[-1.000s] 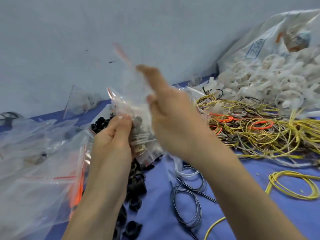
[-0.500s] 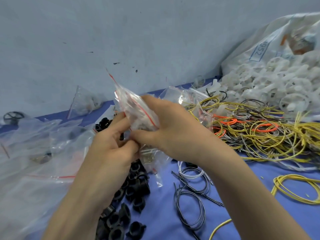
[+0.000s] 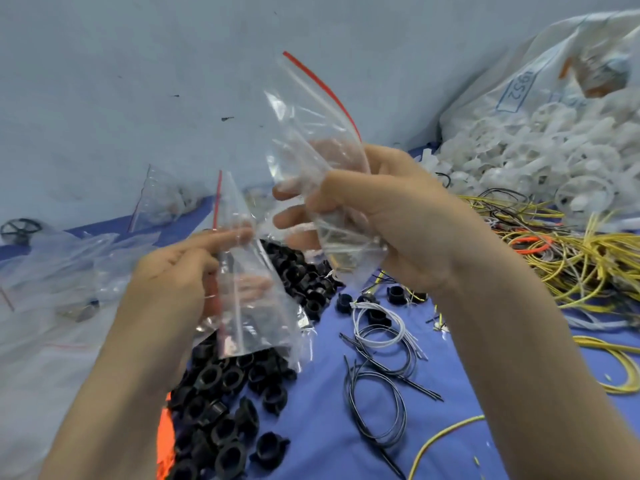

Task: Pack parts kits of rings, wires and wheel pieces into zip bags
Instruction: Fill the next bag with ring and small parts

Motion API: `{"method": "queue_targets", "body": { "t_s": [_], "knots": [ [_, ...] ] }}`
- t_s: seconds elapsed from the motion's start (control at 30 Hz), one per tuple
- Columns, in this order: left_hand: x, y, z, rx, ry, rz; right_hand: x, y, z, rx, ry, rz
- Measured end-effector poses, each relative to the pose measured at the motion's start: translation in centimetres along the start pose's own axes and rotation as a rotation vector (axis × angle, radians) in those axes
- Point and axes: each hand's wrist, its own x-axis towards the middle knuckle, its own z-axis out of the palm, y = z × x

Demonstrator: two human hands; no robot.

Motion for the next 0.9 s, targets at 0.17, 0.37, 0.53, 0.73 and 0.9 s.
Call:
{"method": "queue_targets", "body": {
  "t_s": [0.17, 0.37, 0.53, 0.73, 0.9],
  "knots": [
    [-0.6, -0.7, 1.4, 0.074, -0.192, -0.015, 0.3, 1.1, 2.3, 0.227, -0.069, 0.064],
    [-0.9, -0.3, 2.4, 0.315, -0.045, 0.194, 0.5, 2.2, 3.2, 0.222, 0.081, 0.03],
    [-1.0, -0.1, 2.1, 0.548, -0.041, 0.396, 0.4, 2.7, 3.8, 0.078, 0.121, 0.001],
    [-0.8, -0.3, 2.0, 0.575, -0.041, 0.427, 0.7, 3.7, 3.4, -0.593, 0.161, -0.08],
    [-0.9, 0.0, 2.1, 0.543, -0.057, 0.495, 0.9, 3.9, 2.4, -0.86, 0.033, 0.098]
  ]
}}
